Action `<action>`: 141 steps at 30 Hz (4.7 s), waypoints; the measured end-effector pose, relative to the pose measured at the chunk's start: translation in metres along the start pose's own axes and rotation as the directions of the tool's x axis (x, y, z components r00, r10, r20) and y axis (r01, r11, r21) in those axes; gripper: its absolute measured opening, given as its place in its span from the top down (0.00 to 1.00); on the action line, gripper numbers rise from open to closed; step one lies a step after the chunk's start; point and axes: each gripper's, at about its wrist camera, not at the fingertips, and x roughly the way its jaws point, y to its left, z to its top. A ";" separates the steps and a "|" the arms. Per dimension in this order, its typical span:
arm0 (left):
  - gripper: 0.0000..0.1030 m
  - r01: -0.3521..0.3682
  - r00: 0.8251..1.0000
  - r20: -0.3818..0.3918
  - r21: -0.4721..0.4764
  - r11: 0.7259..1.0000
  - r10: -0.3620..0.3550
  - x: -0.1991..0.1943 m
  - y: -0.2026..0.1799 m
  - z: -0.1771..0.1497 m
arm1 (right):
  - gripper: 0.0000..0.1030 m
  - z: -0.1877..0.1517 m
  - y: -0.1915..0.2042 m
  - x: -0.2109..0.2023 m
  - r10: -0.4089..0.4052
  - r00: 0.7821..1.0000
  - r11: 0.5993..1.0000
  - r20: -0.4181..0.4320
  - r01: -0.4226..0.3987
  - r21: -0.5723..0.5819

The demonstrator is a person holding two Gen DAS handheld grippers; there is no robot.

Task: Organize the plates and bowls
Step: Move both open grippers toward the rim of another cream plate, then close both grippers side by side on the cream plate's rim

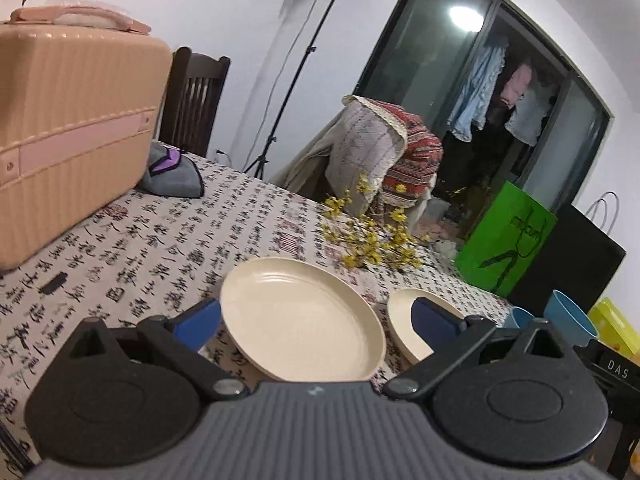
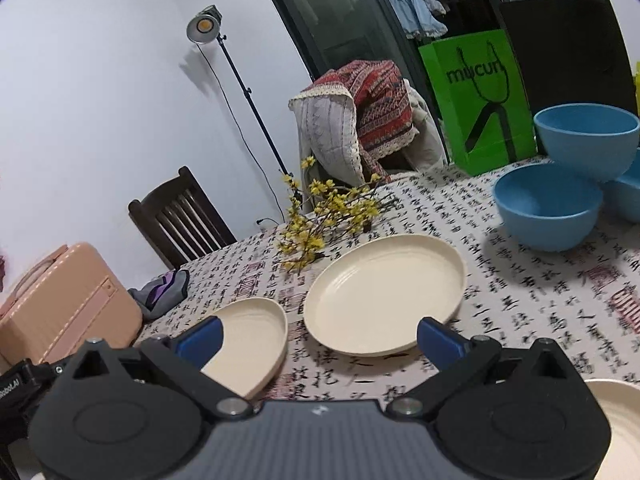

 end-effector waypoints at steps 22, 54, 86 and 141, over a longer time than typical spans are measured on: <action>0.00 -0.072 0.997 0.004 -0.034 0.997 0.072 0.041 0.005 0.050 | 0.00 0.012 0.049 0.064 -0.042 0.999 0.993 -0.028 0.045 0.111; 0.00 -0.190 0.981 0.008 -0.138 0.972 0.193 0.112 0.066 0.013 | 0.00 -0.023 0.063 0.118 -0.051 0.998 0.998 0.047 0.053 -0.036; 0.00 -0.190 0.982 -0.003 -0.124 0.974 0.191 0.112 0.064 0.011 | 0.00 0.038 0.072 0.121 0.037 0.993 0.961 -0.115 -0.067 -0.267; 0.27 -0.285 0.941 -0.204 -0.053 0.957 0.269 0.143 0.057 -0.008 | 0.63 -0.008 0.034 0.192 0.204 0.941 0.927 -0.270 -0.274 -0.255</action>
